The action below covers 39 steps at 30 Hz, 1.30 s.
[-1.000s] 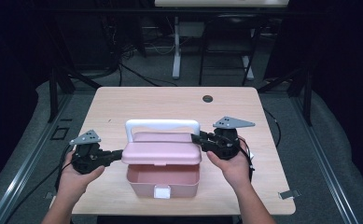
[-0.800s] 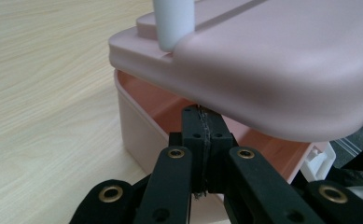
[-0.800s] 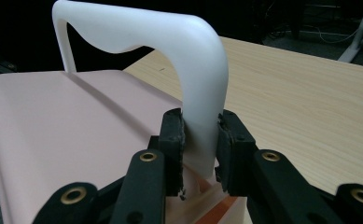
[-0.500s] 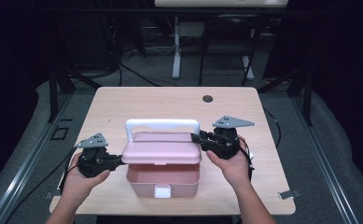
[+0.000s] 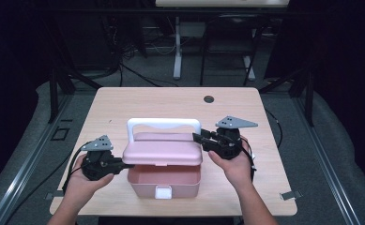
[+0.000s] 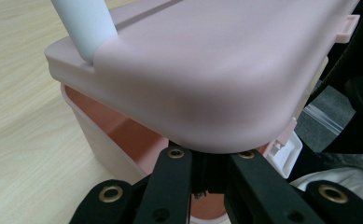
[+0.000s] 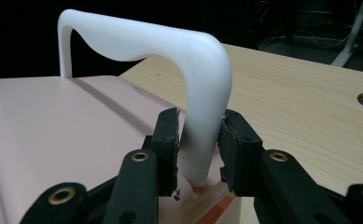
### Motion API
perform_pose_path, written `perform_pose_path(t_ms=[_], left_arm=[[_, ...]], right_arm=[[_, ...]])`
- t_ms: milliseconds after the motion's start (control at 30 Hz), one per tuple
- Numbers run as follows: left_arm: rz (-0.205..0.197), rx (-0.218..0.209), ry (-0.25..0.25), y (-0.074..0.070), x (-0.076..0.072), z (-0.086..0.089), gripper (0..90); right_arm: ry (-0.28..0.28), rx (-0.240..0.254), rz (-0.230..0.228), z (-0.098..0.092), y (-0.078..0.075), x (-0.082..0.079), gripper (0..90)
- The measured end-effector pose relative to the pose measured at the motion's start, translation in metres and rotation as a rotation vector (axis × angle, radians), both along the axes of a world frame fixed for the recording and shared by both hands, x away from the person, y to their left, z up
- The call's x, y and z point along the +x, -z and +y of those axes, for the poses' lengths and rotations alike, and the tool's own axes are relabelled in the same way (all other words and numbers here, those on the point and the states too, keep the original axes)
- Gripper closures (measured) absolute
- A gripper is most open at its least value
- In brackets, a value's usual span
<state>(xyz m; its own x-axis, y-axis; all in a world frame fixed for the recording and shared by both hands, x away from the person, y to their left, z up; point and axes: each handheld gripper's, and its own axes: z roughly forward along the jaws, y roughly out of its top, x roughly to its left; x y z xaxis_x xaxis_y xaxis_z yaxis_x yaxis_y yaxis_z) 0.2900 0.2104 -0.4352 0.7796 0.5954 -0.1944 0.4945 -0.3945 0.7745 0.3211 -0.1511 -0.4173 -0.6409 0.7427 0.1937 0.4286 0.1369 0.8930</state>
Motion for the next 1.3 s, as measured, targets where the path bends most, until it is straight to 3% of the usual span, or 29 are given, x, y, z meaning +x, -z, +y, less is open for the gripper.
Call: perform_pose_path(t_ms=[433,833,1233,1300], left_arm=[[-0.026,-0.021,-0.01,-0.007,0.003,0.001,89.7],[-0.083,-0.041,-0.018,-0.018,0.013,0.001,89.6],[-0.11,-0.075,-0.029,-0.025,0.022,0.002,89.7],[-0.116,-0.077,-0.038,-0.026,0.024,0.002,89.7]], right_arm=[[0.022,-0.007,-0.017,-0.006,-0.002,-0.008,67.7],[0.082,-0.008,-0.048,-0.02,-0.007,-0.027,68.0],[0.116,-0.065,-0.025,-0.022,0.0,-0.042,74.0],[0.105,-0.082,-0.004,-0.019,0.01,-0.049,77.2]])
